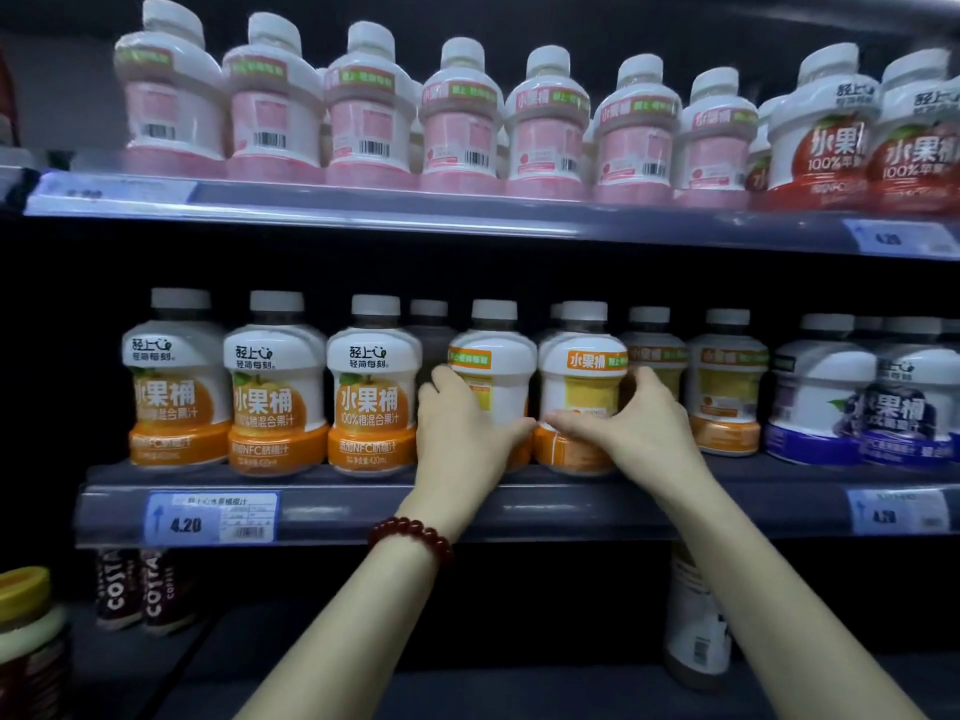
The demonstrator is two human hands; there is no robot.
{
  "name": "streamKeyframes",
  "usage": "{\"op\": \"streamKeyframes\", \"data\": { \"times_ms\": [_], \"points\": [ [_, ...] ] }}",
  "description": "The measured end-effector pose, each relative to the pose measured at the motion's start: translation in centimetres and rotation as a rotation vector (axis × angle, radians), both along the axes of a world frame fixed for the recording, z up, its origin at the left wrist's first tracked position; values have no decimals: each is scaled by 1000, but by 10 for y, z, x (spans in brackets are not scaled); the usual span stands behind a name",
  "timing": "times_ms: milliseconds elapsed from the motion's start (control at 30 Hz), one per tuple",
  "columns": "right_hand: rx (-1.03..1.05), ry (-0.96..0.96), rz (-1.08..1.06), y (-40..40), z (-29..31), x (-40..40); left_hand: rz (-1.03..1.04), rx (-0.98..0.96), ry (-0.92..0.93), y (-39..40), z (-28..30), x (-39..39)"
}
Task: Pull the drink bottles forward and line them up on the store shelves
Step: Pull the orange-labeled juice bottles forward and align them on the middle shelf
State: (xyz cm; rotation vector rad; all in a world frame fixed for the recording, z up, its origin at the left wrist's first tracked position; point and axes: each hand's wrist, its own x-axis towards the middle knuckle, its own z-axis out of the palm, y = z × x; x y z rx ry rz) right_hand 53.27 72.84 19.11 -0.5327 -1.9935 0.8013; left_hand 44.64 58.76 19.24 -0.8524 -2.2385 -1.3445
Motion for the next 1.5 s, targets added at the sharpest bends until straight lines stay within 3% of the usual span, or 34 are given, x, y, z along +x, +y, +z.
{"op": "streamKeyframes", "data": {
  "times_ms": [200,433,500,633,733,933,1000,1167,1267,1500],
  "points": [
    [-313,-77,362,23,8,13,-245,22,-237,-21,6,-8],
    [60,-72,-9,-5,-1,3,158,41,225,-8,-8,13],
    [55,-39,-41,-8,-2,1,125,44,197,-6,-8,13],
    [-143,-62,192,3,3,11,-60,92,52,-16,-5,1],
    [-164,-130,254,5,6,13,-71,77,-3,-17,-6,-1],
    [64,-78,-91,-15,-3,-2,143,2,117,-3,-11,12],
    [73,-50,-113,-17,-5,-4,124,15,95,-2,-11,13],
    [-193,-66,234,6,2,11,-54,88,-38,-13,-6,2],
    [-214,-144,333,12,8,16,-78,25,-31,-18,-8,7],
    [30,-76,-37,-15,-4,-5,185,-78,137,-7,-14,24]
  ]
}}
